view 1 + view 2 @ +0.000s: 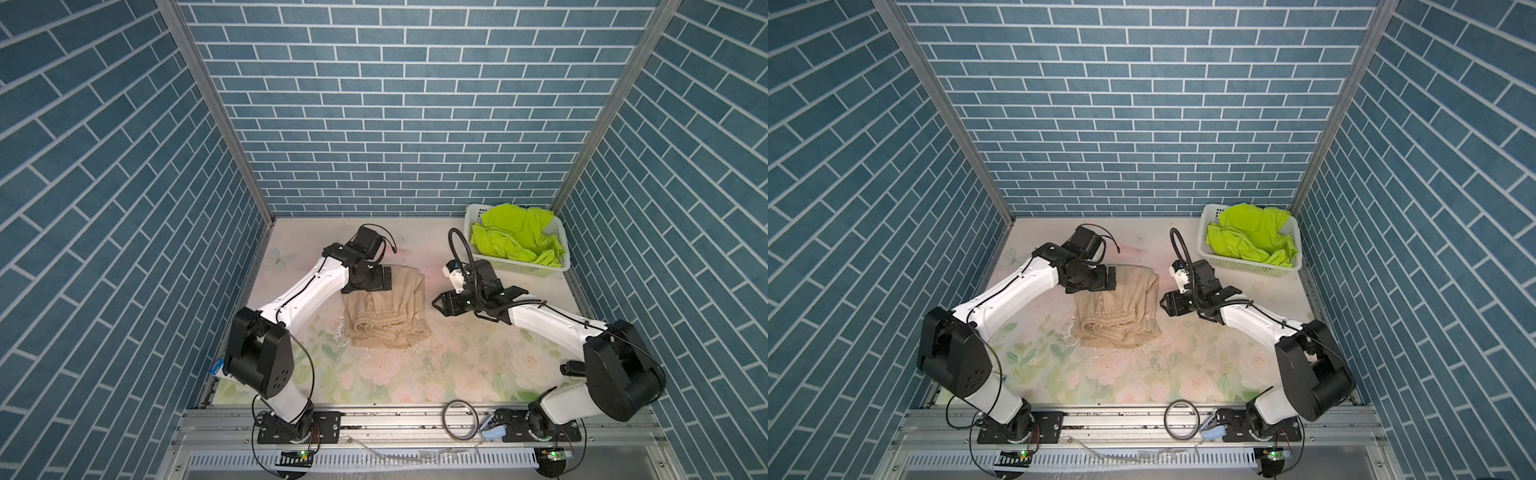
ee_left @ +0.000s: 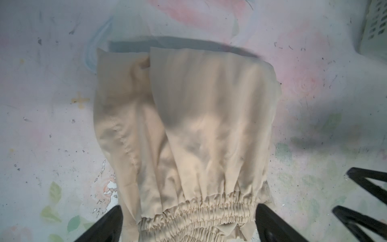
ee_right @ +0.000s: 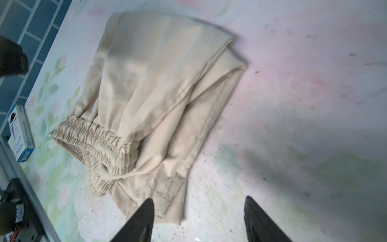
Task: Fold and stack the shorts
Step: 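Lift the folded shorts by the waistband with the left gripper while the right gripper withdraws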
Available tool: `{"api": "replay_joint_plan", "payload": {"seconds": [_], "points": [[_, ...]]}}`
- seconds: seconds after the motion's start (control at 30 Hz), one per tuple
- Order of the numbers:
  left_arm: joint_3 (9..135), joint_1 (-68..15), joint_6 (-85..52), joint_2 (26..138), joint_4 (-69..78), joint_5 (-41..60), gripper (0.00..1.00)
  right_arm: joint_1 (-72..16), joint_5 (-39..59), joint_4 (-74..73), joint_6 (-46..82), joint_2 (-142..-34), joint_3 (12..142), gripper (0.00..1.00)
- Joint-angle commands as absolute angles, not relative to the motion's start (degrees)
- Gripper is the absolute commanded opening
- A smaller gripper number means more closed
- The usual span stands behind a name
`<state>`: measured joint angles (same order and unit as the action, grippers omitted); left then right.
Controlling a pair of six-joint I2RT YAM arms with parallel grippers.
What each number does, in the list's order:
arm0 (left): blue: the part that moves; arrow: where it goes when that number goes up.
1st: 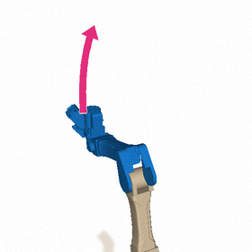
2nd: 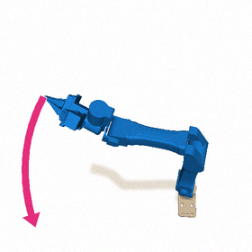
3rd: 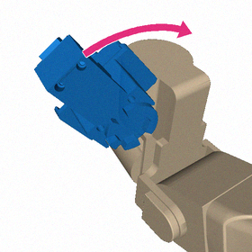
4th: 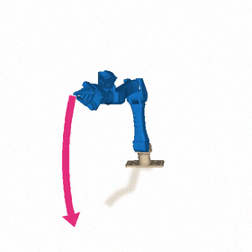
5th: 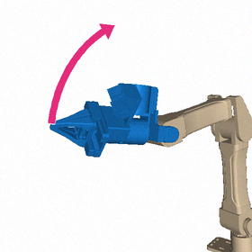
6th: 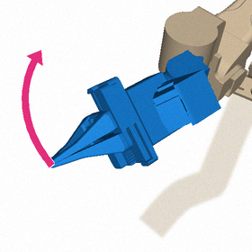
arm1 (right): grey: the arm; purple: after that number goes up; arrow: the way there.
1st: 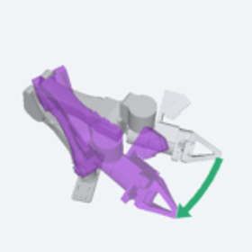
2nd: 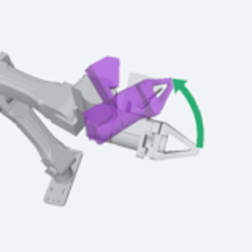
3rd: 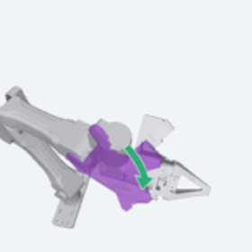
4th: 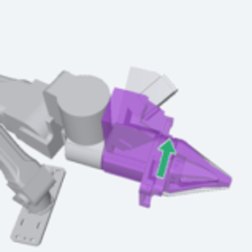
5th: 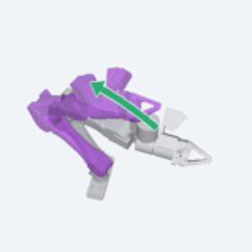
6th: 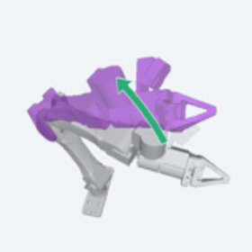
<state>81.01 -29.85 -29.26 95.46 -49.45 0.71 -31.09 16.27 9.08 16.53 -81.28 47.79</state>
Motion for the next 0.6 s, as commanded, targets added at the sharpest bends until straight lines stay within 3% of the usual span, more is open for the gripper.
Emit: {"api": "replay_joint_plan", "payload": {"seconds": [0.0,0.3,0.57], "points": [[82.5,-32.8,-30.0,100.8,-57.3,-5.5,1.00,-28.5,11.8,13.4,17.7,-76.1,44.9,0.69],[81.0,-35.8,-32.4,107.9,-52.8,-7.5,1.00,-25.8,10.5,13.7,18.0,-67.6,39.7,0.69],[75.3,-36.0,-34.0,110.2,-40.7,0.8,1.00,-25.5,11.3,12.4,18.7,-67.8,38.6,0.69]]}}
